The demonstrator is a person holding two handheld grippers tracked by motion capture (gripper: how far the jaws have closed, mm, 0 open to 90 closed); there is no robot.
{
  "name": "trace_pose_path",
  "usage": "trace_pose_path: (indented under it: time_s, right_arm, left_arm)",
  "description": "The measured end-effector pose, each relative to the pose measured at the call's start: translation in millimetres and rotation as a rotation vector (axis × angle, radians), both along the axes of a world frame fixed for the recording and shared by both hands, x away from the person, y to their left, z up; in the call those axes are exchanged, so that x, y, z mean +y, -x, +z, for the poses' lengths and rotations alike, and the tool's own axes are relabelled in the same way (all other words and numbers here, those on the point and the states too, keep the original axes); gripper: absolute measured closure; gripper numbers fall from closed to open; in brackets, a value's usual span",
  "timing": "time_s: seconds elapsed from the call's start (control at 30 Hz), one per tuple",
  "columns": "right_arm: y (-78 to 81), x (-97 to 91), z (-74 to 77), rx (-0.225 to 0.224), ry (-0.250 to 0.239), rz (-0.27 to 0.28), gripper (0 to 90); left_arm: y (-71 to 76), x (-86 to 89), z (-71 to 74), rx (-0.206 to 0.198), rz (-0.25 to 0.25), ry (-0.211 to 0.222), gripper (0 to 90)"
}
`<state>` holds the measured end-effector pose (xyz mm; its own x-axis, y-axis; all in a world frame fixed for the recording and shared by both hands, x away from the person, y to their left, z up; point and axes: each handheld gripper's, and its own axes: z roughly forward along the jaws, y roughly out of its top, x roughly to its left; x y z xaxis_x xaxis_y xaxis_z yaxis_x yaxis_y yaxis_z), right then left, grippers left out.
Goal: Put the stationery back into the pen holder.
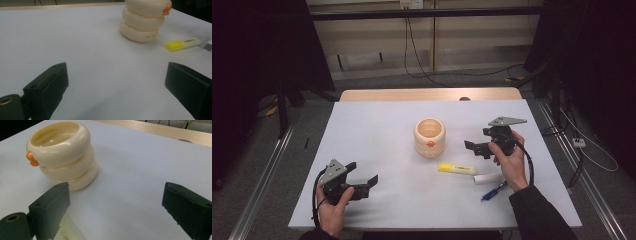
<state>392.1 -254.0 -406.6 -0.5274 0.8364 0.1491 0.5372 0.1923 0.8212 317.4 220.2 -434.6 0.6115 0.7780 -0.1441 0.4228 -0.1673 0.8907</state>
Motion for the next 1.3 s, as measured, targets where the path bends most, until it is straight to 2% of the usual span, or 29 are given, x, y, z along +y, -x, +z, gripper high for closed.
trace_pose_path:
  time_s: [0.17,0.27,0.37,0.6,0.93,1.03,1.23,1.3]
  right_arm:
    - [11.4,-2.0,-1.5,0.005,-0.014,0.031,9.2]
    - [15.9,-4.9,-2.0,0.001,-0.003,0.039,11.2]
    - [21.1,-12.2,4.4,-0.024,-0.028,0.034,12.6]
    - [30.1,-22.5,11.8,-0.039,-0.034,0.037,12.0]
    - [40.8,-41.4,12.5,-0.008,-0.037,0.041,11.2]
    - [44.2,-45.4,11.1,-0.004,-0.018,0.037,11.5]
    - [50.6,-54.2,4.2,0.039,-0.004,0.026,13.2]
    - [53.6,-56.3,3.4,0.042,0.017,0.033,13.1]
  left_arm:
    - [-0.5,-2.1,0.4,-0.002,-0.008,-0.003,5.0]
    - [-0.5,-4.3,1.1,-0.004,-0.026,-0.021,5.0]
    - [-0.3,-5.7,1.3,-0.009,-0.029,-0.018,5.0]
    - [-1.2,-6.1,1.2,-0.006,-0.029,-0.017,5.0]
    - [-1.6,-6.1,0.9,-0.002,-0.030,-0.020,5.0]
    - [-1.6,-6.0,1.0,-0.003,-0.031,-0.021,5.0]
    - [-1.8,-6.1,0.7,-0.001,-0.031,-0.021,5.0]
    - [-1.8,-5.9,0.8,-0.002,-0.030,-0.022,5.0]
